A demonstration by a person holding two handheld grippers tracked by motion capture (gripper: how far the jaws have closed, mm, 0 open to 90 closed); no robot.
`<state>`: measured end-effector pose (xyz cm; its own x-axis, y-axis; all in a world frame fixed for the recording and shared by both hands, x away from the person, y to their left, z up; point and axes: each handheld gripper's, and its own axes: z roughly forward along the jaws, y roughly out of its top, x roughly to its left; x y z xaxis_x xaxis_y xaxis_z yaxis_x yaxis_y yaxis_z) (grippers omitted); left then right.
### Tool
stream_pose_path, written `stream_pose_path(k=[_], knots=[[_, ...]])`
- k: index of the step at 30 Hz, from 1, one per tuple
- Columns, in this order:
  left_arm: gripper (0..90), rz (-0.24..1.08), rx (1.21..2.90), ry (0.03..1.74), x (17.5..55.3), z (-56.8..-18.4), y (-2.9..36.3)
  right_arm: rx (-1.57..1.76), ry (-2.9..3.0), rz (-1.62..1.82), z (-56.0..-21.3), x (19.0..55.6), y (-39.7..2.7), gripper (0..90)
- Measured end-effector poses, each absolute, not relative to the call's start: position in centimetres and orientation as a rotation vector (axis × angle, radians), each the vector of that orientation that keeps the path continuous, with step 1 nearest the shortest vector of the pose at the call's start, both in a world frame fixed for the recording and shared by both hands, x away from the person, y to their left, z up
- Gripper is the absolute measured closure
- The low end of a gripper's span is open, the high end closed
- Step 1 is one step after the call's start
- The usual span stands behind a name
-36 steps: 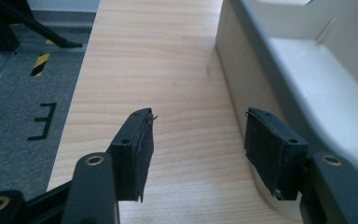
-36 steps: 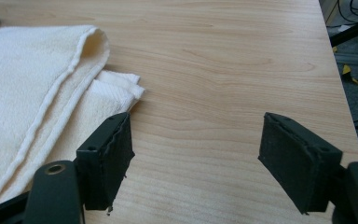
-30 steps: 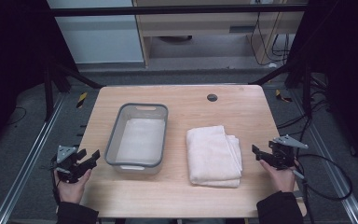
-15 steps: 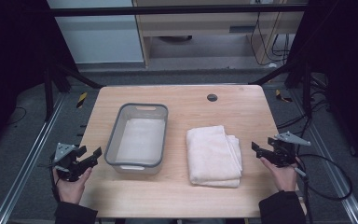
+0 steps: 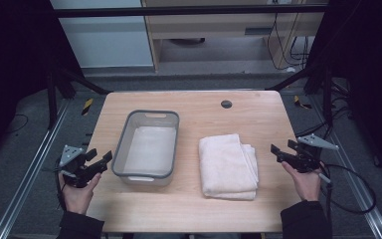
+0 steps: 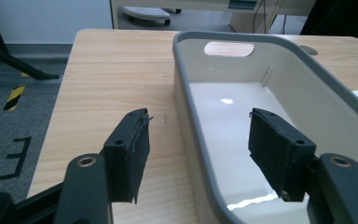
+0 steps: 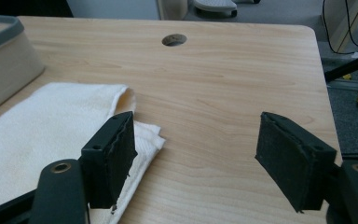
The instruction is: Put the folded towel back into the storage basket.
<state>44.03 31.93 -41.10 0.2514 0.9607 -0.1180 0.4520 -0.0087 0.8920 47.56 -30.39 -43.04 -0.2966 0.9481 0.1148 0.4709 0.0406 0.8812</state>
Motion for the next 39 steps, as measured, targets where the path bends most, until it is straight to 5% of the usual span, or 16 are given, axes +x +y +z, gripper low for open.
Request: stream_pose_path(k=[39], knots=[[37.2,0.574,1.774,1.068,45.6,-38.6,18.8,1.404,1.901,1.229,-40.9,49.8,-27.3,29.2]])
